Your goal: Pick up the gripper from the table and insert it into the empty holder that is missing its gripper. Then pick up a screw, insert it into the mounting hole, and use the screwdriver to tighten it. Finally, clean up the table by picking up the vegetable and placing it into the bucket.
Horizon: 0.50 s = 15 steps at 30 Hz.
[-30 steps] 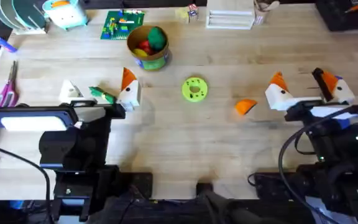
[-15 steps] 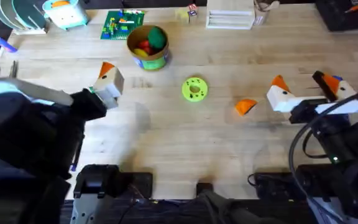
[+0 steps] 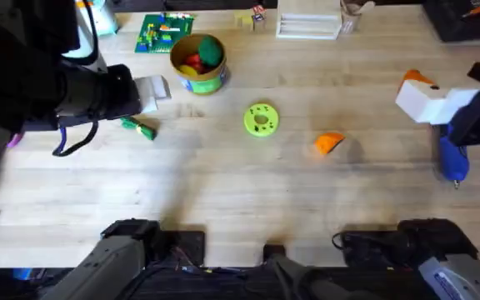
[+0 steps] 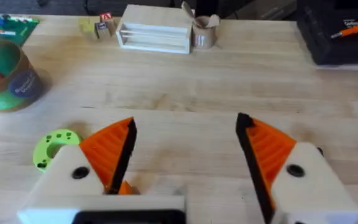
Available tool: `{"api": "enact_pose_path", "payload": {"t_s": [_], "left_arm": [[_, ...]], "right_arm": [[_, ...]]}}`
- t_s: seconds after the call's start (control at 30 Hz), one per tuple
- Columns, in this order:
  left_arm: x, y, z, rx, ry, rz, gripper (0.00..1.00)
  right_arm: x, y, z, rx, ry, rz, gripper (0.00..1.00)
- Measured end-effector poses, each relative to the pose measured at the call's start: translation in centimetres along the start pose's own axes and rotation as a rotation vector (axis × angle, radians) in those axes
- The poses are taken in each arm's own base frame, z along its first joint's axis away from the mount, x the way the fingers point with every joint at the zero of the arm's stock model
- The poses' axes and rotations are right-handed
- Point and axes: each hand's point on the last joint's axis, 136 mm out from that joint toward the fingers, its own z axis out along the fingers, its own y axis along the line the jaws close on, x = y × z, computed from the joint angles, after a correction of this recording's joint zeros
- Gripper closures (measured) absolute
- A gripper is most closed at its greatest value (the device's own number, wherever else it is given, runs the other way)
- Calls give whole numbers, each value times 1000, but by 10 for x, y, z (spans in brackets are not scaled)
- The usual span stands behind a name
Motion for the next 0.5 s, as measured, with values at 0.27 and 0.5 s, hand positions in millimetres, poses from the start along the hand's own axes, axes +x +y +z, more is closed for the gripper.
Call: {"api": "enact_pose_path", "payload": {"t_s": [0.27,0.5], "left_arm": [[8,-18,23,70,108,6,770],[5,-45,10,231,81,17,992]], "right_arm": [[-6,0,-4,0,-7,-4,10],[-6,0,-4,1,-5,-58,10]]}}
